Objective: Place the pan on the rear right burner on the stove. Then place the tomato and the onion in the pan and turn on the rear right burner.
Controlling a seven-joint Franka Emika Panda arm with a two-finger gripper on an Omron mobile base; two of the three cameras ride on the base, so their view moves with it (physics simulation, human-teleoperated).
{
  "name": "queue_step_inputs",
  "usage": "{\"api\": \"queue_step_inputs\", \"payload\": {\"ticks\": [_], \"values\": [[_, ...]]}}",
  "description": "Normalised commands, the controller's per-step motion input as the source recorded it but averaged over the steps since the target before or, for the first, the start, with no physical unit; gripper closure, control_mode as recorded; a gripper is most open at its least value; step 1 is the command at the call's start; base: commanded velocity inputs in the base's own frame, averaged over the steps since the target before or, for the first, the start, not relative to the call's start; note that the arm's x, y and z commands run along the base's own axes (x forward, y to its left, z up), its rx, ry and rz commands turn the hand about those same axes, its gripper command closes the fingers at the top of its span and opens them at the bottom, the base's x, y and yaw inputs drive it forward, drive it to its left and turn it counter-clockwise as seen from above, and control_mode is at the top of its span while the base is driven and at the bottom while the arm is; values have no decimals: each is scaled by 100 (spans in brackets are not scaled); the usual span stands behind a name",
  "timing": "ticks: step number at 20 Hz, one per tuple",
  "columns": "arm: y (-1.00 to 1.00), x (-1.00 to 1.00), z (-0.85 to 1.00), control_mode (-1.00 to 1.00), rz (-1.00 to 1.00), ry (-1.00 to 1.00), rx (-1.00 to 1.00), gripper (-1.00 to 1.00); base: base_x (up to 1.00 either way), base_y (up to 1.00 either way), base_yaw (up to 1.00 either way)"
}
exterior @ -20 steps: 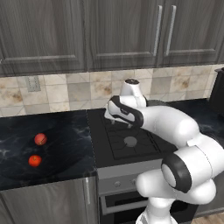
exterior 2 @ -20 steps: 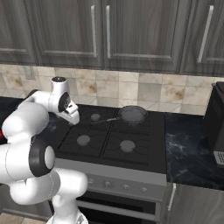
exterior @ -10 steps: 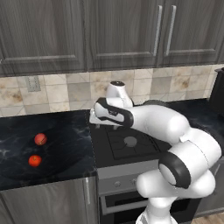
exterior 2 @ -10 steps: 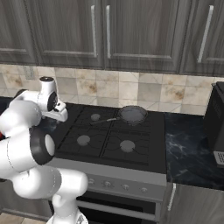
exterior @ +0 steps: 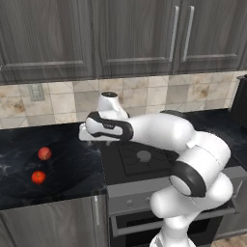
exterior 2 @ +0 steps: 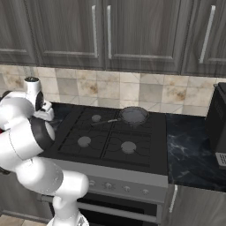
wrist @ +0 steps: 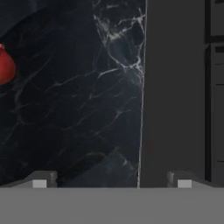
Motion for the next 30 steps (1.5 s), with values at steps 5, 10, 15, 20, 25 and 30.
{"api": "queue_step_inputs", "payload": {"ticks": [5, 10, 15, 20, 25, 30], "values": [[77, 0, 0, -100, 0, 0, -1, -100, 0, 0, 0], [72, 0, 0, -100, 0, 0, 0, -100, 0, 0, 0], [56, 0, 0, -100, 0, 0, 0, -100, 0, 0, 0], [42, 0, 0, -100, 0, -4, 0, -100, 0, 0, 0], [38, 0, 0, -100, 0, -8, 0, -100, 0, 0, 0], [32, 4, -1, -100, 0, -6, 0, -100, 0, 0, 0]]}}
